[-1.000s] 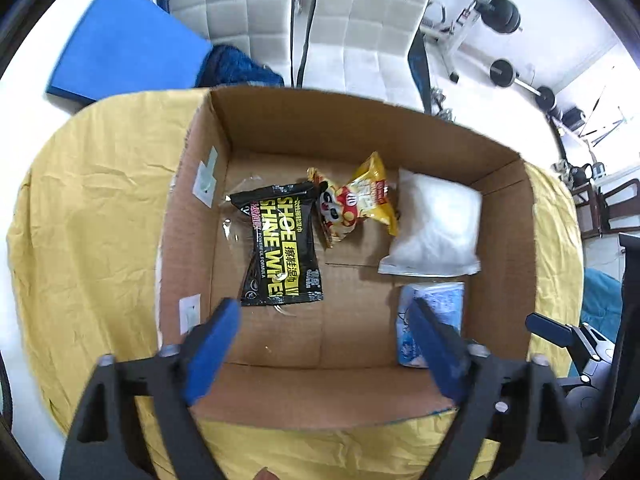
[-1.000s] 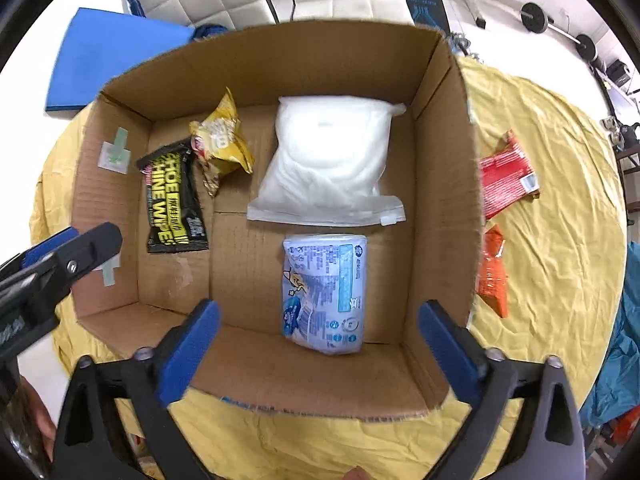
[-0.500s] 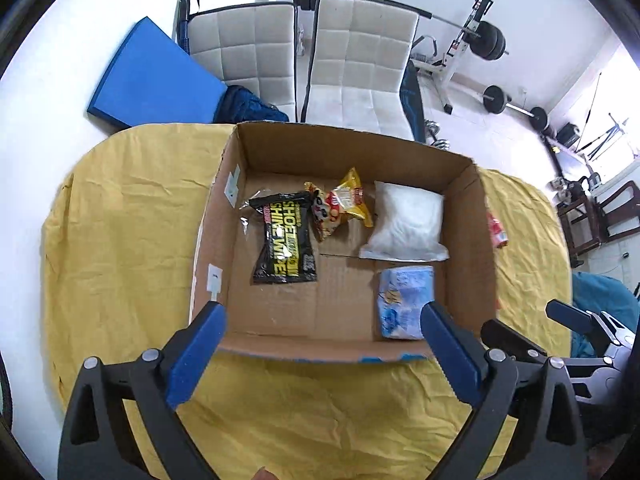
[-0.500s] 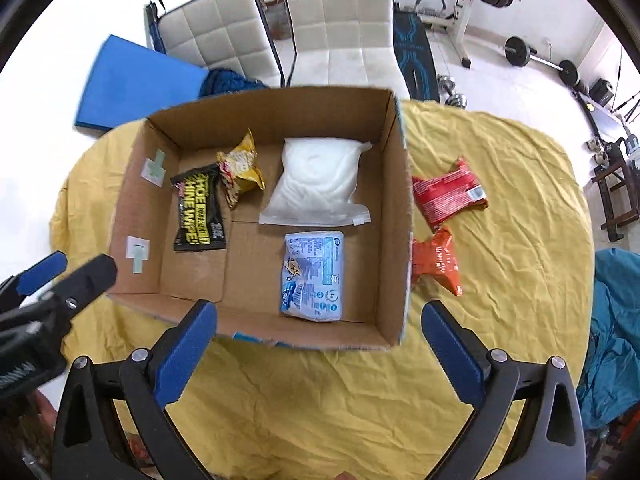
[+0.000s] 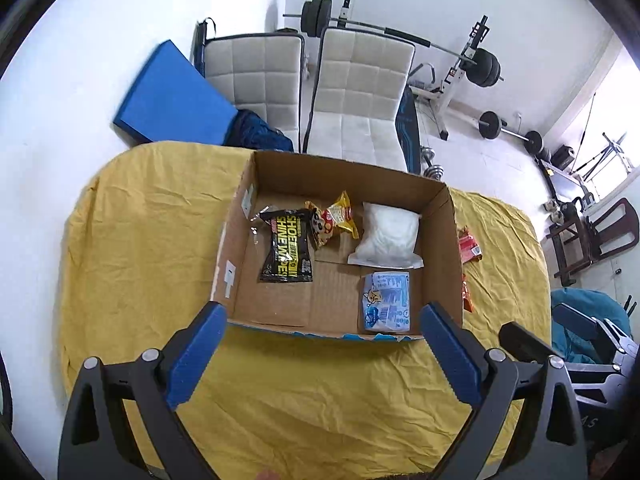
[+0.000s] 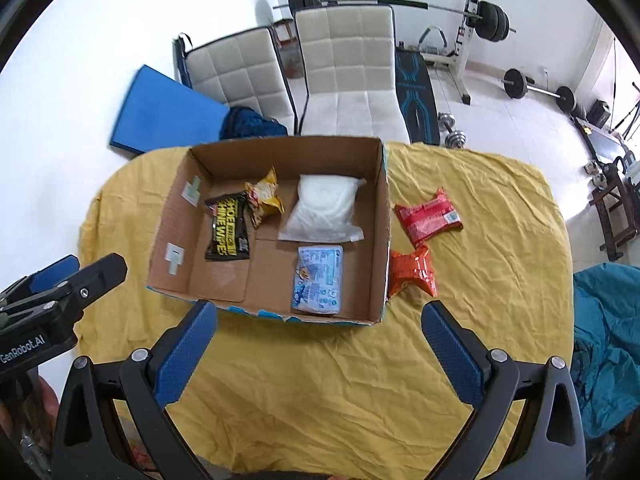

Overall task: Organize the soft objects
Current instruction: 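Grasp the red pack with the left tool while the right grasps the orange pack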

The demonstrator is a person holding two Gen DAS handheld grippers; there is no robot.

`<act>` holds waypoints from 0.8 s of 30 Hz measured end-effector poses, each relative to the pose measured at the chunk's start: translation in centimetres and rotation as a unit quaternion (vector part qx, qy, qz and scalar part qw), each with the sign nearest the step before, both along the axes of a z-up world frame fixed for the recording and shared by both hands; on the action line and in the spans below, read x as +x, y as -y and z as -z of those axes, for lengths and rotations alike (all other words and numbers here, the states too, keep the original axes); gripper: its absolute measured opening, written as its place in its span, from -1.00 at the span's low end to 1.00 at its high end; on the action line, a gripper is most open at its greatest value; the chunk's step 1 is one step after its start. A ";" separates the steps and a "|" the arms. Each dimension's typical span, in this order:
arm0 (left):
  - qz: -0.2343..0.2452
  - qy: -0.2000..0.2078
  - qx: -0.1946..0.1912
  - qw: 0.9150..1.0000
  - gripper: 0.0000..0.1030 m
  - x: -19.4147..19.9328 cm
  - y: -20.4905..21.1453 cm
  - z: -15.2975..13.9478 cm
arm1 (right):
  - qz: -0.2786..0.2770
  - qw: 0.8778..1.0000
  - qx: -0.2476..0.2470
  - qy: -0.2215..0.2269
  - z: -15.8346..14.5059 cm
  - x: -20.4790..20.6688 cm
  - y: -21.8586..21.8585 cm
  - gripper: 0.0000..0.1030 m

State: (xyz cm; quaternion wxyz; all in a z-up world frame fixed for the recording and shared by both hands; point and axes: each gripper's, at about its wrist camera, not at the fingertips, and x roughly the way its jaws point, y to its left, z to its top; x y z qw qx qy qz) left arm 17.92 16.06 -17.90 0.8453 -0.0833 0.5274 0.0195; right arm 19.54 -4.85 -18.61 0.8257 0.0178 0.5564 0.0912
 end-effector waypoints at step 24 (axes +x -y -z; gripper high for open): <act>-0.003 -0.073 0.052 0.996 0.94 5.6 6.7 8.0 | 0.087 0.984 0.033 -0.151 13.1 8.4 16.1 1.00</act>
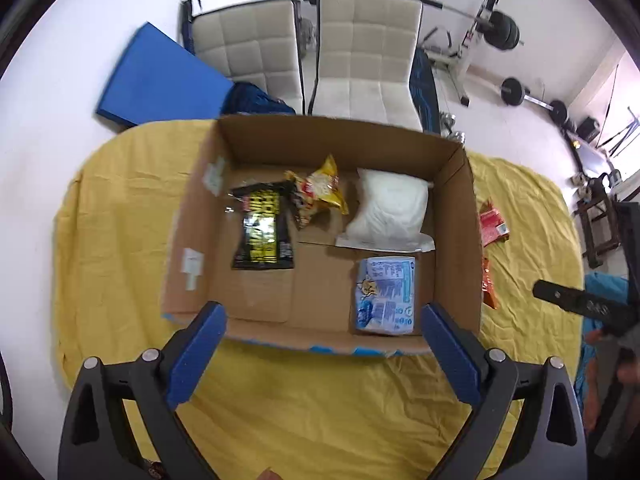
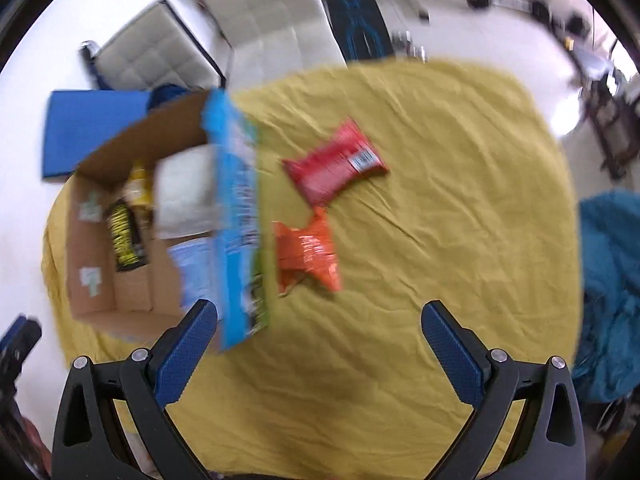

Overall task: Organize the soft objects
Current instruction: 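Grasp the red pack with the left tool while the right grasps the orange pack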

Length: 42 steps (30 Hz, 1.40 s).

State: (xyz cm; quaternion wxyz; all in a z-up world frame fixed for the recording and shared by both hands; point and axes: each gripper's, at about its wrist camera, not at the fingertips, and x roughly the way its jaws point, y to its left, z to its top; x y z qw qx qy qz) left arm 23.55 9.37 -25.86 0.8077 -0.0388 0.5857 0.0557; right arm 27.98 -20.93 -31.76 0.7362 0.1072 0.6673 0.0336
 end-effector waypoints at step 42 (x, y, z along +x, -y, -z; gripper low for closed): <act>0.328 -0.229 0.101 0.911 0.93 20.5 28.5 20.6 | 0.182 0.975 0.062 -0.114 10.6 3.9 23.5 0.61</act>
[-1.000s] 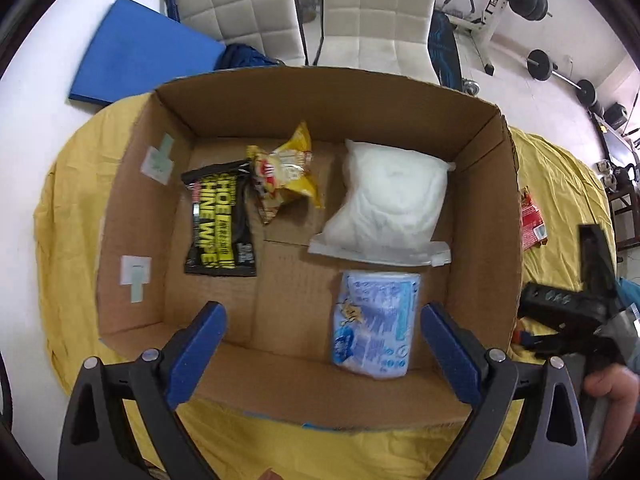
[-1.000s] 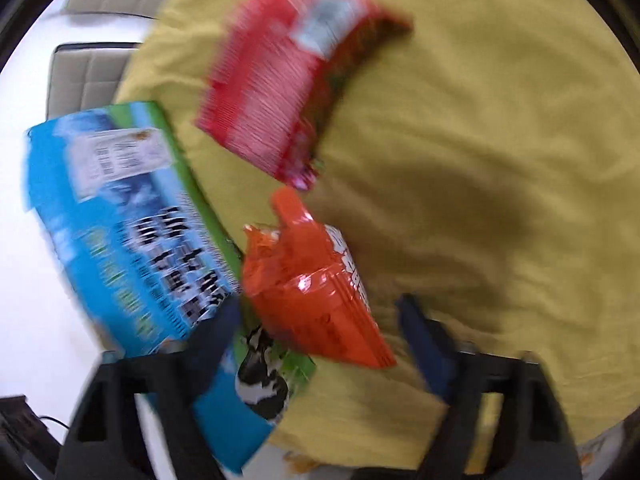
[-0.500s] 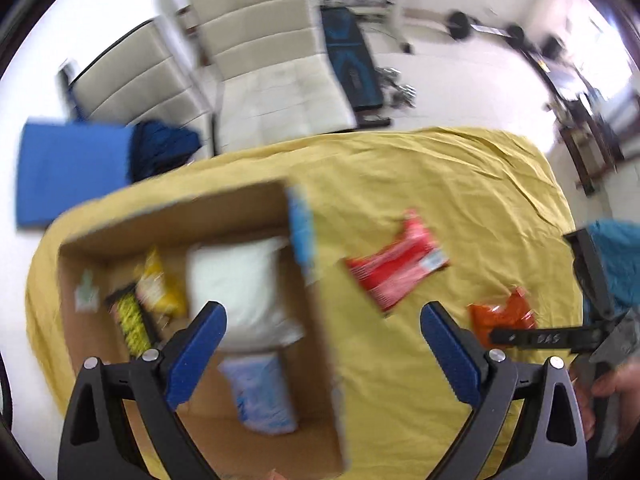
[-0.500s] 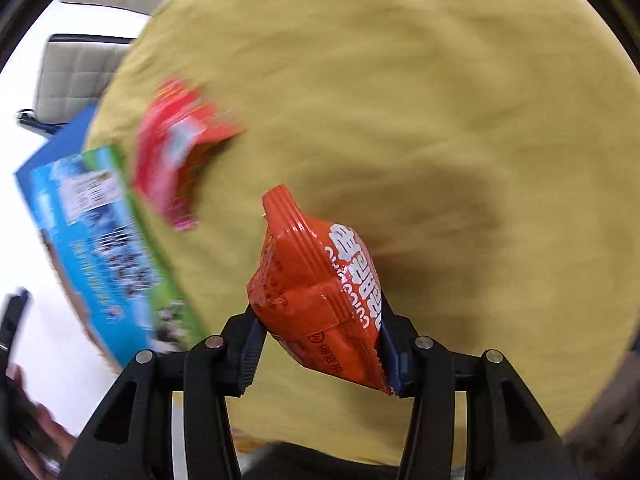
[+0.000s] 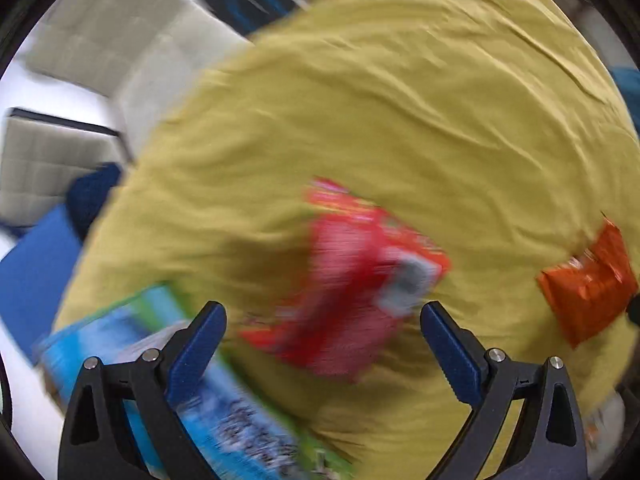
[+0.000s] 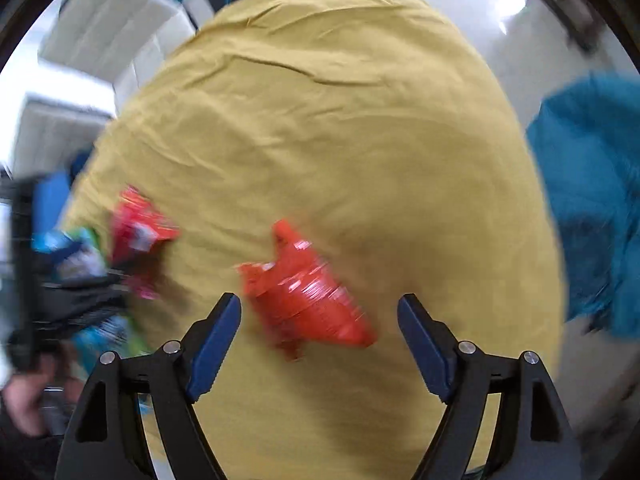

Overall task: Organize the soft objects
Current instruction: 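Grasp the red pack with the left tool while the right grasps the orange pack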

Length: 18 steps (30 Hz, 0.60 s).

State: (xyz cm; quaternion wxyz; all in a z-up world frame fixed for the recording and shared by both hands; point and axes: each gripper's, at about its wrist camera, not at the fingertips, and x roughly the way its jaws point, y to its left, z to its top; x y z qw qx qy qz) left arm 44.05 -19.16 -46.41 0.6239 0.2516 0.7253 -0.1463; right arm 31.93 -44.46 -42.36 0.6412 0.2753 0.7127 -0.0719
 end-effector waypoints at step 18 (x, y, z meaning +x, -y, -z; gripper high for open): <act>-0.088 -0.043 -0.065 0.993 -0.11 -4.4 0.0 1.4 | -0.210 0.972 -0.100 0.037 -0.9 1.2 -5.9 0.61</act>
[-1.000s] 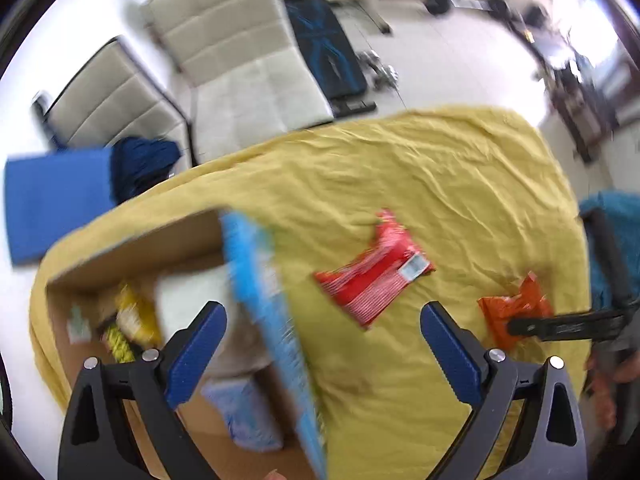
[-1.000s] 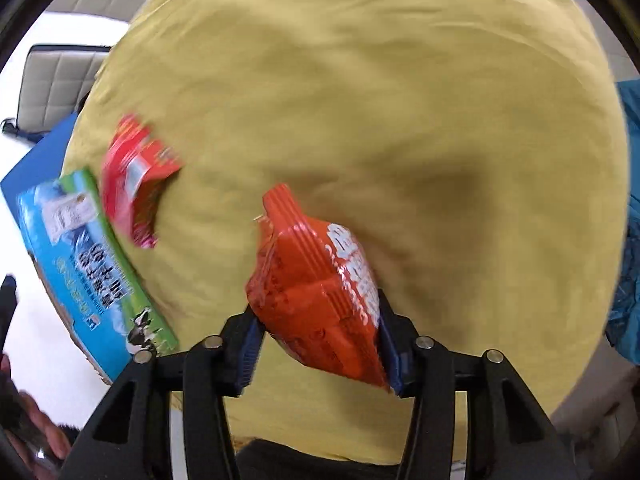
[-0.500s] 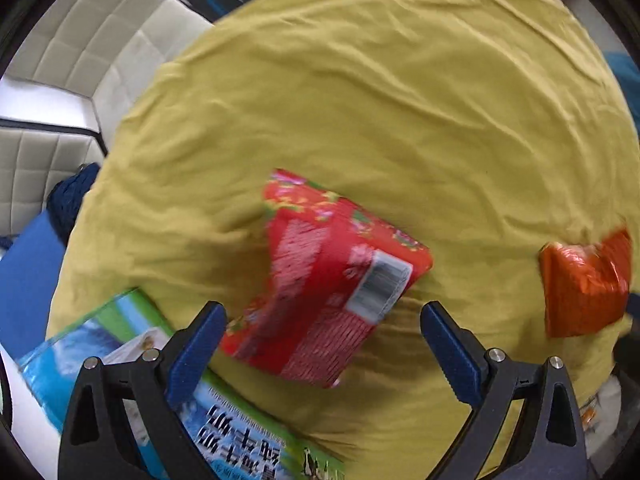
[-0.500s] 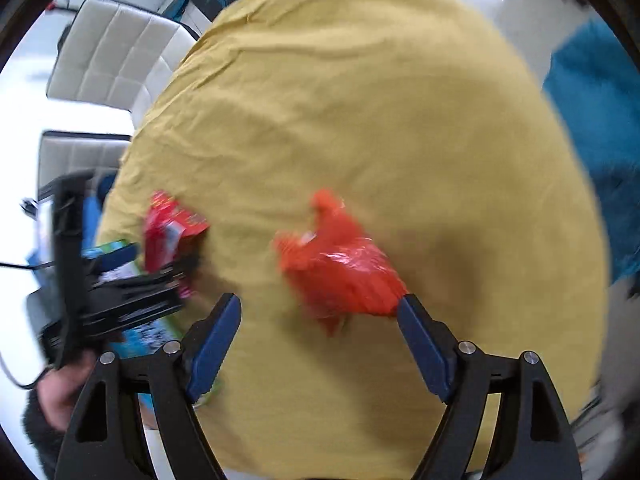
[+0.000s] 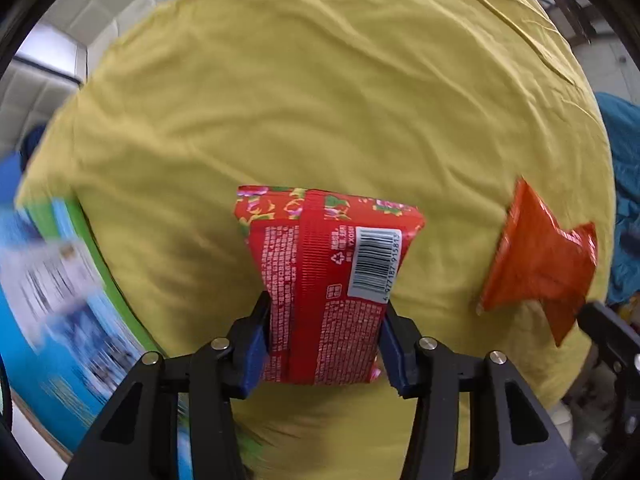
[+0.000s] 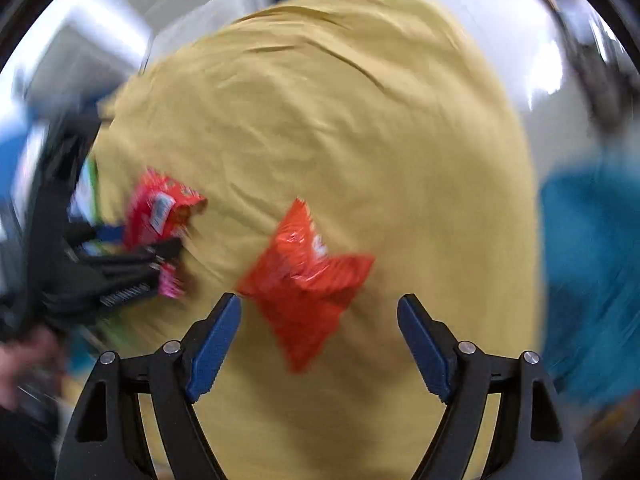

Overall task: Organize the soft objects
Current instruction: 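Grasp the red pack with the left tool while the right grasps the orange pack, then carry both packs into the box front row and open both tools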

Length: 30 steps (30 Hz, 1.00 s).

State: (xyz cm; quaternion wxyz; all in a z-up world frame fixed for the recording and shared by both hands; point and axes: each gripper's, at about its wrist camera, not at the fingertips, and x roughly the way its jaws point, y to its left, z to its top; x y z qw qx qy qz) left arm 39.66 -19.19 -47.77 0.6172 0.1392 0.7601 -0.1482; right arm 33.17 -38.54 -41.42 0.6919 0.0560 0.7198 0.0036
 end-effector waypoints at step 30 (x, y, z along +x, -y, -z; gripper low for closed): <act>-0.122 0.020 -0.025 0.992 -0.09 -4.8 -2.2 0.8 | 0.048 0.997 -0.015 -0.066 7.6 2.7 -4.9 -0.03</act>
